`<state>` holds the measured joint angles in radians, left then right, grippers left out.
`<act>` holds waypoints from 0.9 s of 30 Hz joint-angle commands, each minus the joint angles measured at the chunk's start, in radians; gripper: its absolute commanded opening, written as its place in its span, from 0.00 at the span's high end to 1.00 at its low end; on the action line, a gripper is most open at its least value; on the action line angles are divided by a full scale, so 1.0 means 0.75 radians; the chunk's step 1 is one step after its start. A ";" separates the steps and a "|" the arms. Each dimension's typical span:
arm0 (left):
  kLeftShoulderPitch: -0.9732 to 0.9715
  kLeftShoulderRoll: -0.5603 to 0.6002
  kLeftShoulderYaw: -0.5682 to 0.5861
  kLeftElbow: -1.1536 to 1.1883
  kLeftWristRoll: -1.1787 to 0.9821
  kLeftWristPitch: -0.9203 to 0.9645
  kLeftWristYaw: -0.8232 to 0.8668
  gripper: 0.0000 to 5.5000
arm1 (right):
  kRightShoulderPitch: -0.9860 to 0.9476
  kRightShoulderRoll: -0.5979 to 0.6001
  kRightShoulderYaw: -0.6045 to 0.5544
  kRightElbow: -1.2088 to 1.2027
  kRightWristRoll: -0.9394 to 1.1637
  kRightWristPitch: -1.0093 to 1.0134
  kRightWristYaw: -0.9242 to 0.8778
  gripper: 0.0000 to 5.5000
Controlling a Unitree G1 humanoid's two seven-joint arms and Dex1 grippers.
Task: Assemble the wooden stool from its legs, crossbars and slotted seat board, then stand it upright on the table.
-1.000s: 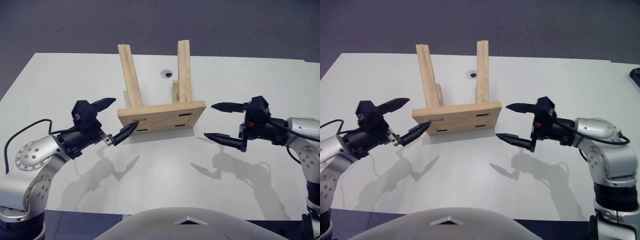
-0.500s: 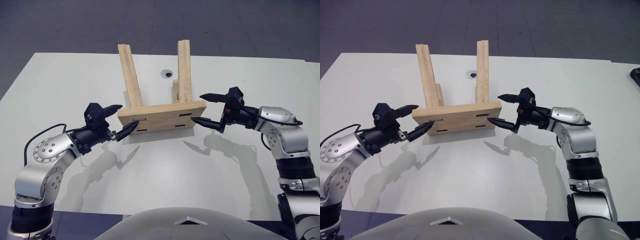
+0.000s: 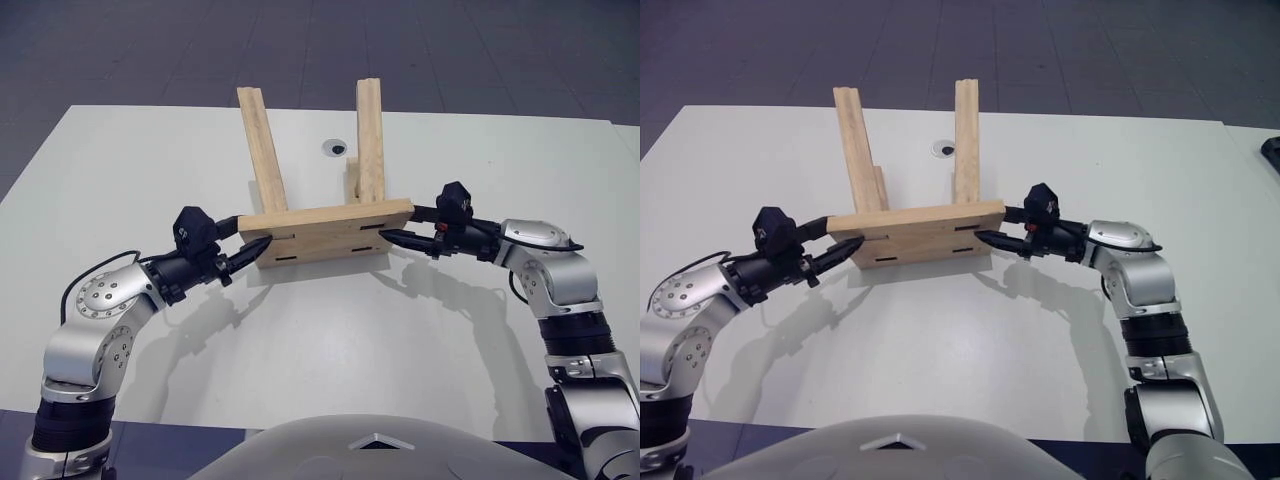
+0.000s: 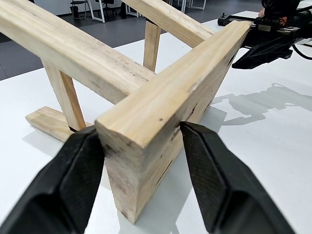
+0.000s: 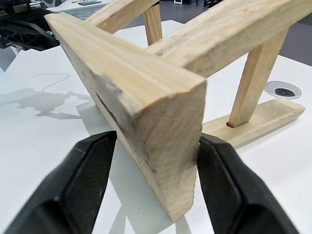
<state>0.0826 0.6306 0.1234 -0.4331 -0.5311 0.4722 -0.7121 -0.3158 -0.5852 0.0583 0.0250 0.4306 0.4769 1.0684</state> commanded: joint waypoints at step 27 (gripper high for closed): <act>-1.754 -0.219 0.242 1.546 -0.372 0.957 0.388 0.57 | -1.355 0.647 -1.264 0.930 0.513 1.083 -1.735 0.66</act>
<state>-0.9390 0.6519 0.3084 0.3510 -0.8632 1.2319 -0.5244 -1.0997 -0.2926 -0.6500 0.4162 0.8240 1.5612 0.2754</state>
